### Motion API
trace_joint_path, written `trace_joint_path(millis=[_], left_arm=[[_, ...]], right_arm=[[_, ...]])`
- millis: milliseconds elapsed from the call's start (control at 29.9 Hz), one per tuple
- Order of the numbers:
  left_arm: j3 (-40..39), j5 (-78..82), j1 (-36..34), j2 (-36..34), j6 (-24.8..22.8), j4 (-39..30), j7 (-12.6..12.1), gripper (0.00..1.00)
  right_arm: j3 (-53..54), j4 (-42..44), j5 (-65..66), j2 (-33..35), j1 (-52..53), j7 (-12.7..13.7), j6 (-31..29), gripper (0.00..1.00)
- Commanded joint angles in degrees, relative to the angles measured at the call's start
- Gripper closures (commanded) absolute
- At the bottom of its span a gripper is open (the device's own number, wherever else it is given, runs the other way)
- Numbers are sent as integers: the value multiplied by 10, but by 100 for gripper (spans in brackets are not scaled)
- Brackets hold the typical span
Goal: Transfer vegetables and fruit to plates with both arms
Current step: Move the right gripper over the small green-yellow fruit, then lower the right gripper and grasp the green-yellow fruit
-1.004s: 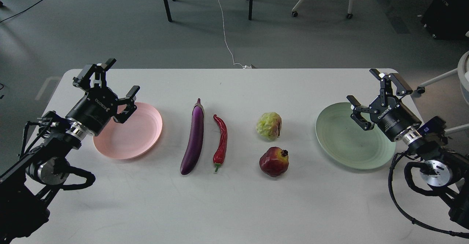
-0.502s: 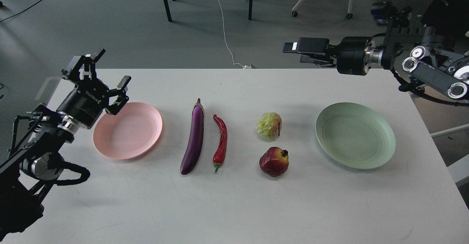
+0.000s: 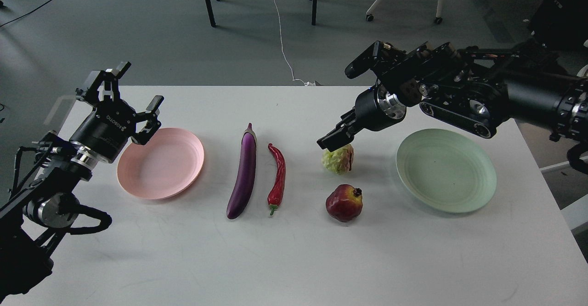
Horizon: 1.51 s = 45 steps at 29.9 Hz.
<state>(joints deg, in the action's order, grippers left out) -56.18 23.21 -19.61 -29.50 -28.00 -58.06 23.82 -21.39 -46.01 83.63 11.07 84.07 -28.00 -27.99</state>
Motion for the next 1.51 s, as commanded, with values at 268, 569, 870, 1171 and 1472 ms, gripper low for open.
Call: trace_joint_path(millis=[268,569,870,1171,1472], left_arm=[[-3,0,0,2,0,0,0,2],[-2,1,-1,1,0,0,0,2],[-4,1,-2,-2,0,-1,1,2],[-7,1,-3,-2,0,-2,2,2],[-11,1,-3,-2,0,-1,2,2]], right_arm=[[-49,75,0,-53,-24,0,0,1],[-49,102,-3,-78,-51,0,0,1],[-50,121,-3,-86,-57,0,0,1],[-53,139,-3,-103,-72,0,0,1],[-59,151,-3,-108,-81,0,27,6]])
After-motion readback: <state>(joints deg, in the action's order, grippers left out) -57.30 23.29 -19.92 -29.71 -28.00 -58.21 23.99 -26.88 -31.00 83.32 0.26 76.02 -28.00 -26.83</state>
